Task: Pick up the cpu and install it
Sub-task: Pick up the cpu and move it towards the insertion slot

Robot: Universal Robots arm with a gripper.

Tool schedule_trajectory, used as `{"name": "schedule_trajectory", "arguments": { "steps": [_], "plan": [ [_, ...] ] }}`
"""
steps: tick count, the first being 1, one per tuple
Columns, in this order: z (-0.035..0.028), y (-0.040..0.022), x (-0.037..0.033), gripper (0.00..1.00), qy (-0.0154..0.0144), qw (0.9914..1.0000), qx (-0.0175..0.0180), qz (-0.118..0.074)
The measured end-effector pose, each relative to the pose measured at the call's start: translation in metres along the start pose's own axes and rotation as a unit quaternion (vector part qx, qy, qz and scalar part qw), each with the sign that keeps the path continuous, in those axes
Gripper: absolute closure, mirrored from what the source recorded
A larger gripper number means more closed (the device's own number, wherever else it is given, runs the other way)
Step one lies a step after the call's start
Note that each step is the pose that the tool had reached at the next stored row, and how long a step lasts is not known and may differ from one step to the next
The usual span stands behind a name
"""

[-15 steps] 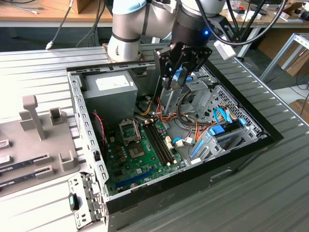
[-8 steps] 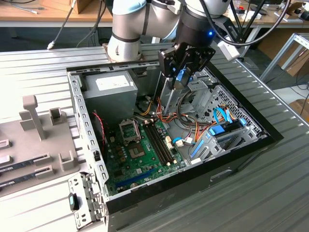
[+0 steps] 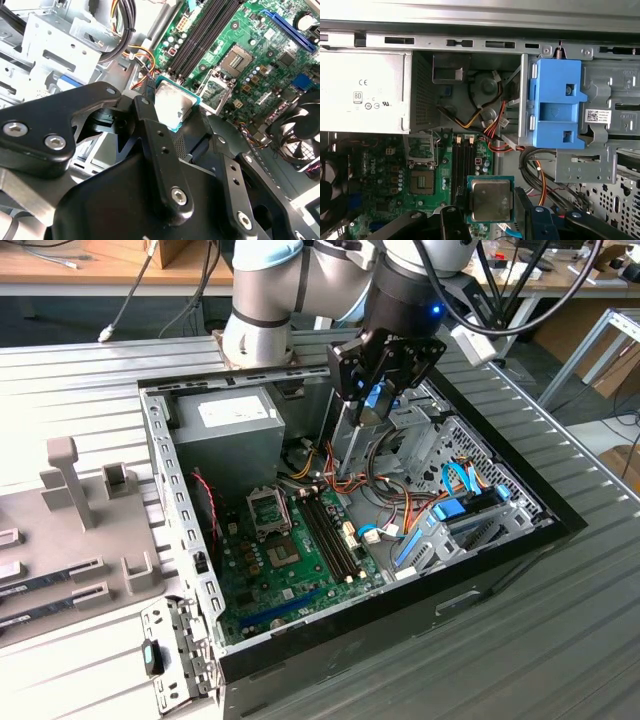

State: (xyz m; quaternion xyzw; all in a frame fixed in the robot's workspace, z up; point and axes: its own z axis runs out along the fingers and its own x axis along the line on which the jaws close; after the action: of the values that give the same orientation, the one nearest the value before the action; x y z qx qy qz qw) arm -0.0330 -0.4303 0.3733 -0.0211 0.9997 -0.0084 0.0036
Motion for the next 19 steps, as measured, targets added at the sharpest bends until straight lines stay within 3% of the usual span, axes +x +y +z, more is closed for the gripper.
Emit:
{"name": "schedule_trajectory", "arguments": {
  "steps": [19],
  "plan": [
    [0.0033, -0.0085, 0.004, 0.53, 0.0, 1.0, 0.0, 0.0]
  ]
}}
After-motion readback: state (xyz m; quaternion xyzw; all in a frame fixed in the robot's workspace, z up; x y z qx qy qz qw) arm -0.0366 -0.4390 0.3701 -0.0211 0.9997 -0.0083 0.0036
